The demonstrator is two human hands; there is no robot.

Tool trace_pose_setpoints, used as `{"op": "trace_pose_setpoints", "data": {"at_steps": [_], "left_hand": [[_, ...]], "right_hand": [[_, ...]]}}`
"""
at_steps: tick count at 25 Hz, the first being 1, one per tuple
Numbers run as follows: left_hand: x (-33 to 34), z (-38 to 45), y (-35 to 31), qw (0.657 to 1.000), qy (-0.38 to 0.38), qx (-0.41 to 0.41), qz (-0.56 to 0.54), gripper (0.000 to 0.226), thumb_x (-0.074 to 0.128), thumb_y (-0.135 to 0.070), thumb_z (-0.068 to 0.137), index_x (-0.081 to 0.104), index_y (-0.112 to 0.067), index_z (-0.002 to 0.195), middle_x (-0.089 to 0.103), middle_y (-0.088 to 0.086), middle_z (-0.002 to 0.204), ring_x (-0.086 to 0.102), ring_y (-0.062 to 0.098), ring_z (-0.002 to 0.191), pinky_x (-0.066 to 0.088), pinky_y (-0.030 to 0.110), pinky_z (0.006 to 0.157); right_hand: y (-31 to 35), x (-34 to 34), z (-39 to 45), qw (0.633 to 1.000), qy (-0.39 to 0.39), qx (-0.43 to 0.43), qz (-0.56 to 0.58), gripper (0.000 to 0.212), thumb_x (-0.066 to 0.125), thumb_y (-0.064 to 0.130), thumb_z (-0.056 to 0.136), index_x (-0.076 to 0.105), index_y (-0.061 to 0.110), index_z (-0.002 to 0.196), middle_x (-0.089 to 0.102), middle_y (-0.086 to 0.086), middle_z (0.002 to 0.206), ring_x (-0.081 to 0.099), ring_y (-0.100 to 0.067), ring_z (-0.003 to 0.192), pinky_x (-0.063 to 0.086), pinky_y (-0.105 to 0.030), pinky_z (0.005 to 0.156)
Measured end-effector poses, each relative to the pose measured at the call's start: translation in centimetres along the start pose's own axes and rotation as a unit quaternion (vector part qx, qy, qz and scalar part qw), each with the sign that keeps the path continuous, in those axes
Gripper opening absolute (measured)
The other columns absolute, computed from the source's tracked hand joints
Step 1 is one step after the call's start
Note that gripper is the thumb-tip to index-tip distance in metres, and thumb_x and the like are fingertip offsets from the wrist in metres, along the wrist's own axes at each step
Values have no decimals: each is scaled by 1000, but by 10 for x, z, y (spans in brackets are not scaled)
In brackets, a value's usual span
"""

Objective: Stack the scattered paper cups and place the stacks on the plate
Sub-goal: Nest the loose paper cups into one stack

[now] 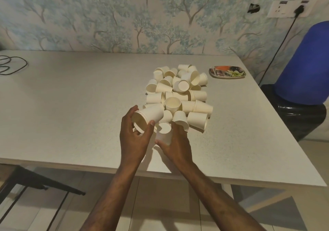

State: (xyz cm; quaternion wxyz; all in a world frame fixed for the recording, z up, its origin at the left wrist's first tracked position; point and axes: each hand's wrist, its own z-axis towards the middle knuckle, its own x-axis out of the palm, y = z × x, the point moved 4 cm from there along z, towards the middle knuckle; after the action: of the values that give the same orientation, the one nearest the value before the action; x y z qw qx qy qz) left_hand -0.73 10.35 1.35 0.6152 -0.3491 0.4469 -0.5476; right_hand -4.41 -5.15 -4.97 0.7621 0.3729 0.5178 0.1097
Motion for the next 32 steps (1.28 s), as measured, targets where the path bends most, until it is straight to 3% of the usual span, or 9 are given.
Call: {"op": "trace_pose_setpoints", "data": {"at_steps": [5, 8, 11, 16, 20, 24, 27, 29, 32], "left_hand": [[3, 3, 7, 1000, 2, -12, 8, 65, 77, -28, 90, 43, -40, 144, 43, -20, 143, 49, 5, 128, 45, -1, 78], [-1, 5, 11, 1000, -2, -26, -2, 63, 73, -25, 93, 43, -39, 146, 46, -17, 145, 51, 4, 125, 46, 0, 79], [0, 6, 10, 999, -1, -42, -29, 57, 69, -24, 97, 42, -41, 145, 50, -21, 136, 56, -12, 112, 48, 2, 76], [4, 5, 2, 995, 19, -80, -62, 59, 56, -48, 89, 40, -38, 145, 49, -9, 135, 58, -21, 99, 50, 5, 71], [8, 4, -4, 991, 77, -75, -82, 59, 56, -60, 81, 45, -45, 138, 54, -25, 125, 61, -13, 104, 57, 17, 77], [6, 14, -1, 984, 113, -87, -104, 51, 65, -56, 84, 51, -47, 132, 59, -20, 128, 66, -6, 104, 59, 21, 78], [-6, 28, 9, 989, 62, -96, -96, 50, 73, -42, 91, 53, -35, 136, 59, -9, 128, 68, 0, 104, 58, 16, 71], [-21, 38, 19, 988, 3, -111, -106, 46, 70, -33, 95, 54, -29, 138, 56, -1, 132, 67, 9, 108, 60, 21, 72], [-41, 50, 31, 984, -53, -122, -120, 42, 68, -28, 97, 54, -26, 136, 53, 6, 138, 64, 11, 110, 62, 23, 74]], "right_hand": [[5, -4, 5, 999, -23, 3, 34, 69, 74, 55, 79, 47, 29, 136, 59, 6, 134, 58, -14, 122, 55, -35, 93], [1, -24, 2, 985, -56, 18, 163, 64, 78, 48, 79, 51, 28, 134, 61, 9, 129, 61, -9, 112, 57, -27, 88], [-1, -48, 3, 933, -65, 58, 348, 59, 76, 38, 85, 51, 28, 137, 62, 14, 124, 64, -5, 107, 57, -17, 78], [6, -57, 9, 837, -30, 133, 530, 47, 66, 34, 95, 53, 23, 138, 64, -4, 127, 69, -20, 109, 63, -35, 77], [21, -47, 9, 805, 27, 134, 578, 42, 65, 34, 95, 56, 21, 134, 66, -8, 125, 71, -23, 107, 62, -43, 83], [42, -28, 13, 826, 87, 109, 546, 46, 67, 39, 93, 56, 20, 134, 67, -9, 126, 71, -22, 108, 62, -40, 84], [55, -14, 23, 850, 100, 107, 506, 46, 55, 45, 99, 52, 19, 137, 65, -7, 127, 71, -18, 104, 62, -33, 80], [58, -6, 27, 904, 70, 93, 412, 42, 44, 44, 104, 51, 18, 136, 64, -8, 129, 69, -16, 102, 58, -29, 77], [61, 9, 26, 986, 46, 1, 160, 53, 56, 43, 99, 44, 19, 144, 55, -3, 143, 58, -20, 124, 52, -34, 95]]}}
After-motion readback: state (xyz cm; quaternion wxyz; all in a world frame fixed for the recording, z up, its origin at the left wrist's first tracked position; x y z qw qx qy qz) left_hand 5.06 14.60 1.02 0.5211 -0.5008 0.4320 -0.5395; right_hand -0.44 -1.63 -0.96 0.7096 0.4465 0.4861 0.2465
